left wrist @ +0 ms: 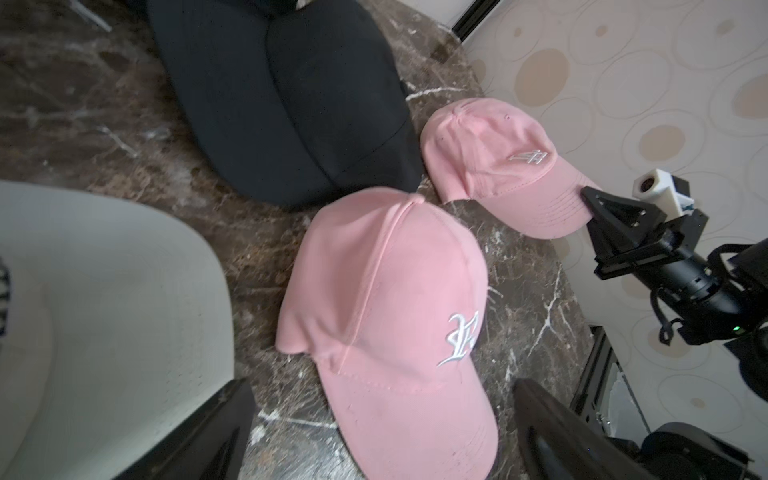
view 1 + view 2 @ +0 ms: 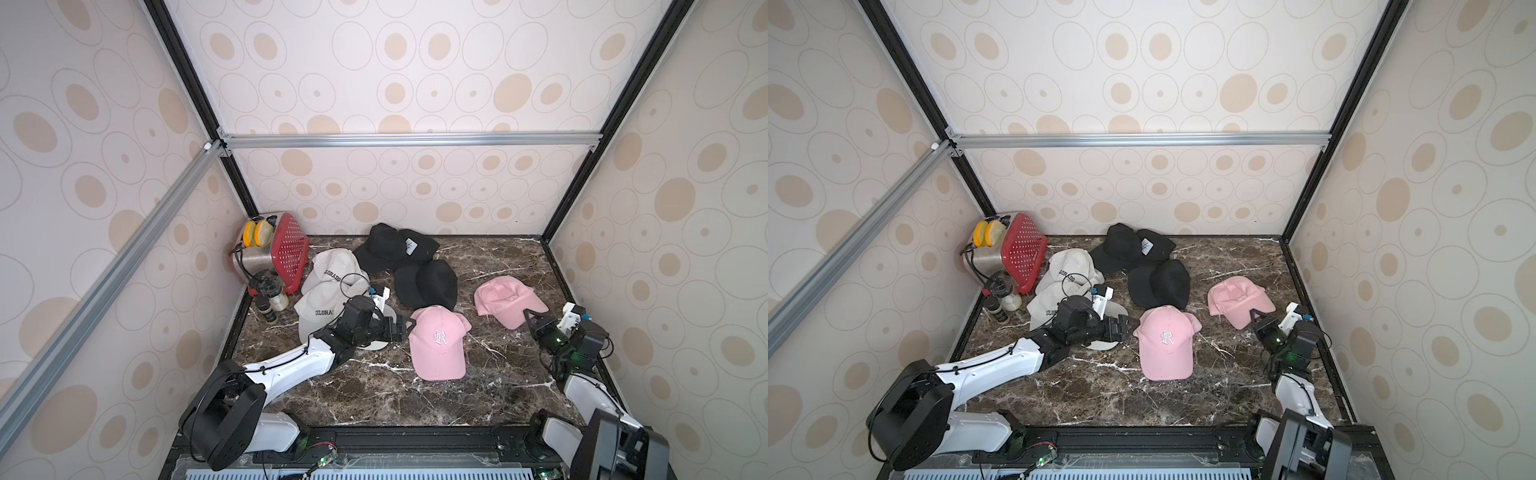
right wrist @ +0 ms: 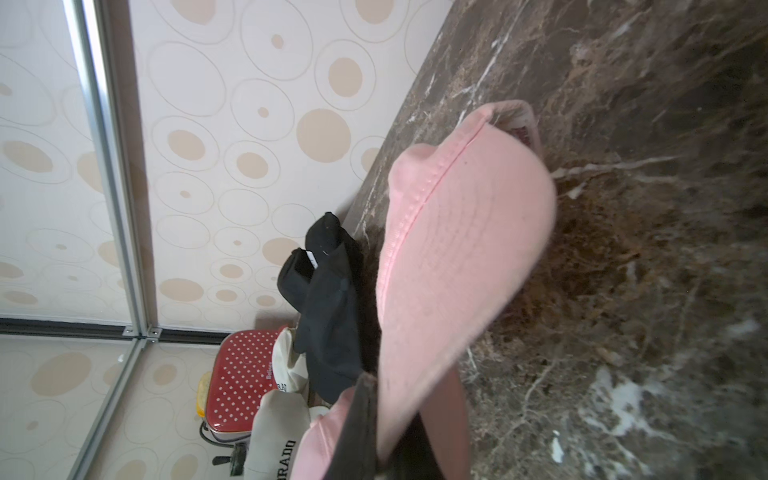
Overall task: Stack the baseball caps by color
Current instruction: Pick up the baseball cap from the center of the board.
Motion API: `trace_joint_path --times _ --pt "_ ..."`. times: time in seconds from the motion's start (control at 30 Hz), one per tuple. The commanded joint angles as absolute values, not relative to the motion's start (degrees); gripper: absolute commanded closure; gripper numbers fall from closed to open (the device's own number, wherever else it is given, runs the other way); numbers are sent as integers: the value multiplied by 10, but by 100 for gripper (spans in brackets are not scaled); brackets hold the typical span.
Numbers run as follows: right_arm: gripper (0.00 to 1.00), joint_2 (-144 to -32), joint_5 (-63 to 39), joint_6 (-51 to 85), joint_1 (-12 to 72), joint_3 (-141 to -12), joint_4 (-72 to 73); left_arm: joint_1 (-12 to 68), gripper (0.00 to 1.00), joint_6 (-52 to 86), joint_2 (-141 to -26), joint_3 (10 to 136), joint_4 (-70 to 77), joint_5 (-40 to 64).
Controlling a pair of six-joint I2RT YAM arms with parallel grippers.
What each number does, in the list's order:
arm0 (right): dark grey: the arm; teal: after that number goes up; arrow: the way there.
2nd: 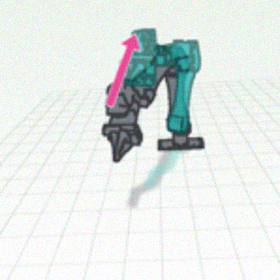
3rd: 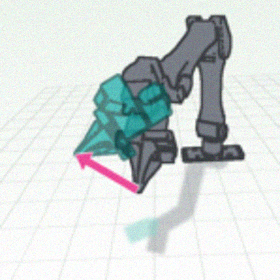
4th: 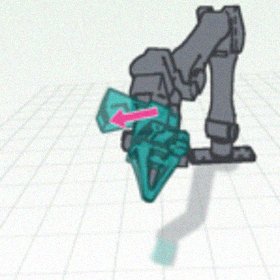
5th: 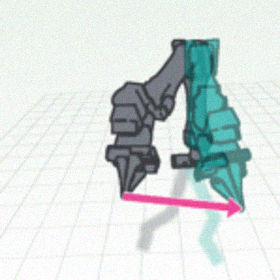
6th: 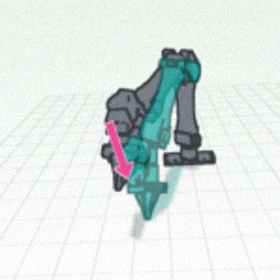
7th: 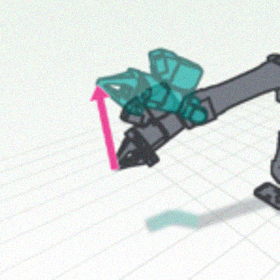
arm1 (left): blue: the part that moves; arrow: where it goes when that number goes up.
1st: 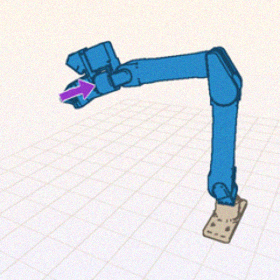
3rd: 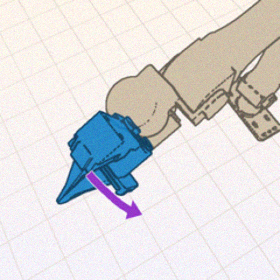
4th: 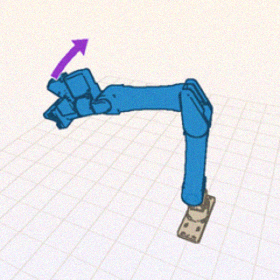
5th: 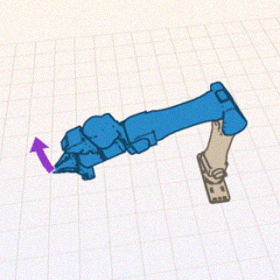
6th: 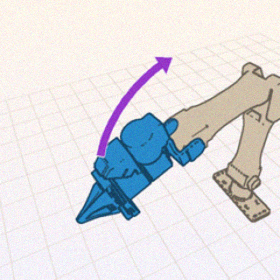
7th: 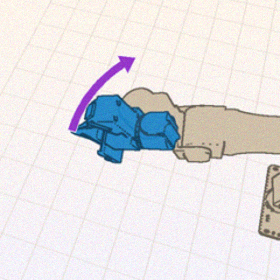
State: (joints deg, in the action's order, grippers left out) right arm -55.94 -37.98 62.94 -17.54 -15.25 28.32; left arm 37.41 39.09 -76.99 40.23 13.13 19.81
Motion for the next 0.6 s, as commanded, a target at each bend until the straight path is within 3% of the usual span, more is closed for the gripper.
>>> trace_joint_path --times 0.0,0.13,0.33,0.57 --pt "100 -500 -342 663 -125 -186 286 379 1 405 -774 457 171 221" --pt "100 -430 -285 667 -72 -210 268 377 1 414 -785 498 199 258" --pt "100 -405 -281 725 -18 -218 314 373 1 503 -809 531 261 308" --pt "100 -392 -252 710 49 -261 317 348 1 648 -851 517 350 270"
